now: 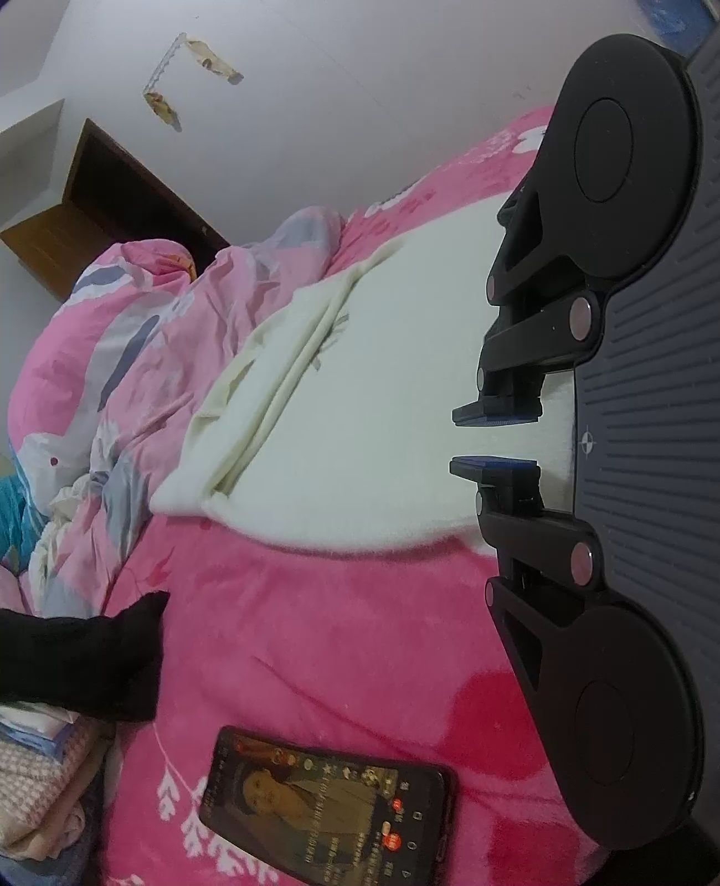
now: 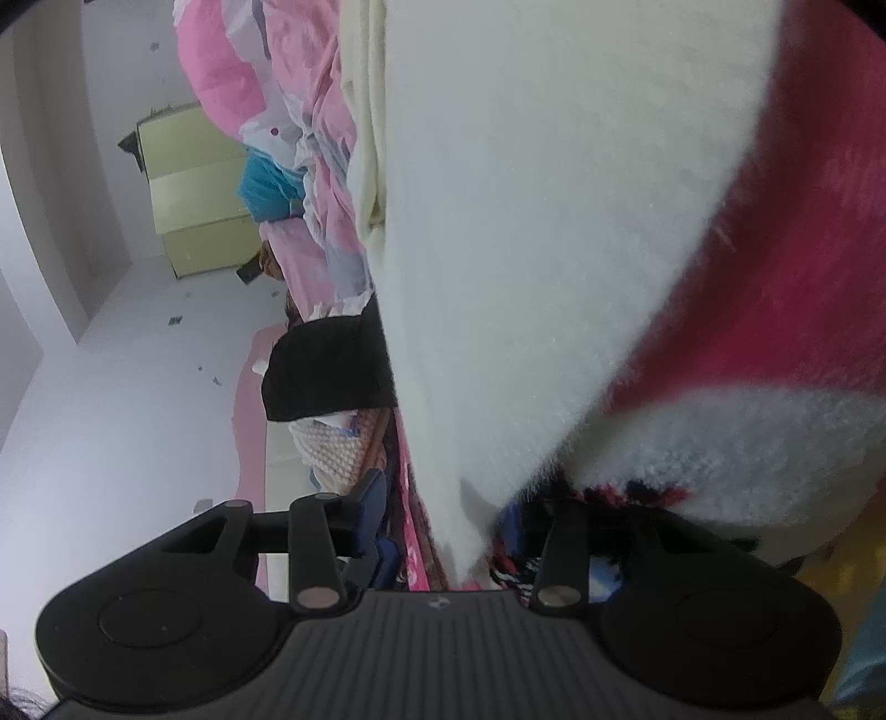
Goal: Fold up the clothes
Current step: 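Close the right gripper on the sweater side edge near the hem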
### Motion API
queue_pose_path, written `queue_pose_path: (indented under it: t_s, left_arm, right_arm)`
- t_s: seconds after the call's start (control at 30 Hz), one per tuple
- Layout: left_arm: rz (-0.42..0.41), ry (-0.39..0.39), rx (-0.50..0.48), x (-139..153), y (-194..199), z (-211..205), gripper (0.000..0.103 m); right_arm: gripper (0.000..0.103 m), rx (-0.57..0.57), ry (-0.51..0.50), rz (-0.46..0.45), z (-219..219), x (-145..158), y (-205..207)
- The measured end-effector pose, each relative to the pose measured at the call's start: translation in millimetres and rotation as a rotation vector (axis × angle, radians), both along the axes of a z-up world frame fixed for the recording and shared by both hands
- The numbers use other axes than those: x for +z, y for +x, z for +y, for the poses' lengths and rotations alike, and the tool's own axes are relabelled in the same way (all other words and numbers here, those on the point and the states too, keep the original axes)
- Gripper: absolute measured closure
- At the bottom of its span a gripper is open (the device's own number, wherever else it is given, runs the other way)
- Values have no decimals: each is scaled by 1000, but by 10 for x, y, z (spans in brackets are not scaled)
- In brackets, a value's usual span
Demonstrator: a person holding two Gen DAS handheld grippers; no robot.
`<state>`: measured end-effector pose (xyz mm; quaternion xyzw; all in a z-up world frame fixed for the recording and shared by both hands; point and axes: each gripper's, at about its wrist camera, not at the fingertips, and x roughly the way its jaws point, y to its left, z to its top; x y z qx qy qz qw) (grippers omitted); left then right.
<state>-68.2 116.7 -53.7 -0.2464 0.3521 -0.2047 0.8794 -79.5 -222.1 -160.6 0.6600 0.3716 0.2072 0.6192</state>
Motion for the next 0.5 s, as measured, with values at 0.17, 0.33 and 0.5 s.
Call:
queue_pose_path:
  t_s: [0.17, 0.33, 0.5]
  left_arm:
    - [22, -55, 13, -36, 21, 118, 92]
    - [76, -139, 58, -119, 83, 263, 70]
    - [154, -258, 66, -262, 163, 359, 50]
  right_arm:
    - [75, 7, -16, -6, 86, 16, 44]
    - [94, 40, -34, -12, 170, 3, 80]
    - [98, 31, -2, -20, 164, -19, 74]
